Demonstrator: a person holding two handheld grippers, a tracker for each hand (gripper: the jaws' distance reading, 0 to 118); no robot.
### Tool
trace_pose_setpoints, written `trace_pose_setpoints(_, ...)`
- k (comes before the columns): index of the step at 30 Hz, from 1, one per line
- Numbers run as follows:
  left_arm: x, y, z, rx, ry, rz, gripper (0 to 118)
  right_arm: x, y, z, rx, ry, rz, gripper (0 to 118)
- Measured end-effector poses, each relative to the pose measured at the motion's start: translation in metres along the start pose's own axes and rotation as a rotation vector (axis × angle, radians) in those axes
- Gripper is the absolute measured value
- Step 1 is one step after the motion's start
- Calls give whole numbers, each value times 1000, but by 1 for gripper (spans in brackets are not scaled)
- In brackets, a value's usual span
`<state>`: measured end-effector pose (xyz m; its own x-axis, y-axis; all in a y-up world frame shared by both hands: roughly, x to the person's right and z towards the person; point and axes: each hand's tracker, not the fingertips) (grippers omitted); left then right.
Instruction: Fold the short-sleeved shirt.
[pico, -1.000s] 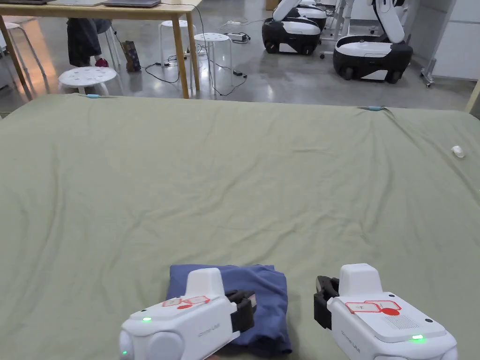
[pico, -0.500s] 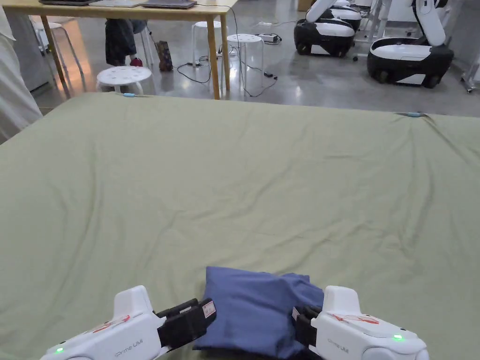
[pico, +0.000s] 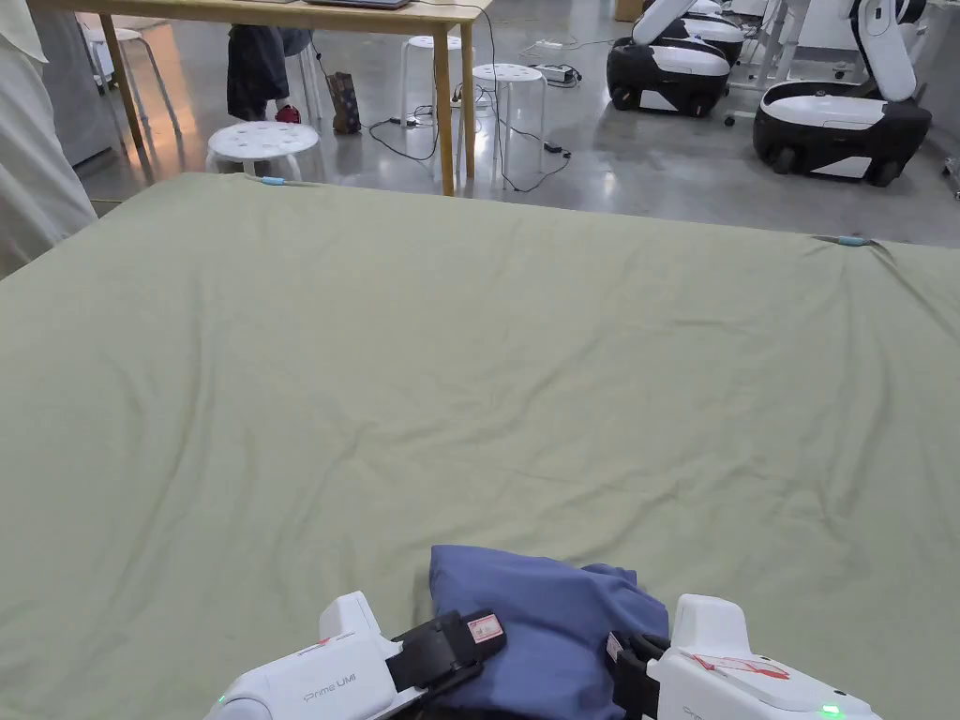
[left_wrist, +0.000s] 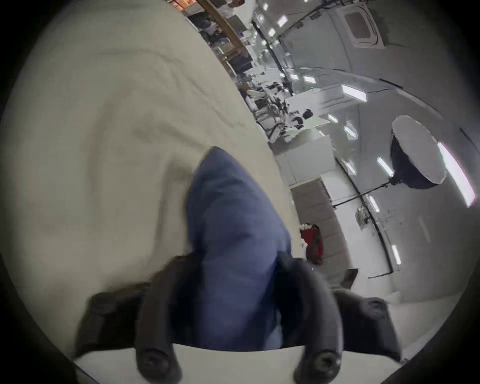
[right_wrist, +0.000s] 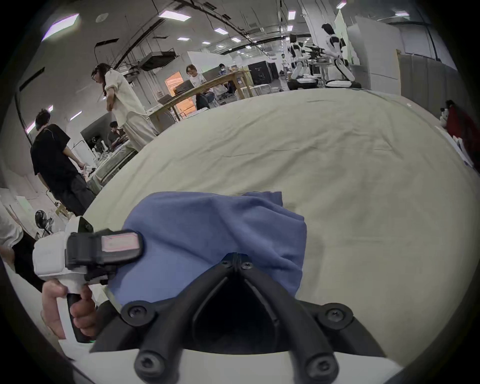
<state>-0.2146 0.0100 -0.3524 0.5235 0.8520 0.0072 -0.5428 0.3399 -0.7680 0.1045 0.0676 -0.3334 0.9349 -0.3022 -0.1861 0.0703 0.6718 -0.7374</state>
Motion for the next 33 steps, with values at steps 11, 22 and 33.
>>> trace_pose_setpoints(11, 39, 18, 33, 33, 148, -266, 25, -49, 26, 5, 41, -19, 142, 0)
trace_pose_setpoints(22, -12, 121, 137, 153, 309, -373, 25, -171, 67, -28, 116, 33, 285, 0)
trace_pose_setpoints(33, -95, 238, 237, 194, 442, -418, 25, -266, 67, -70, 110, 95, 364, 0)
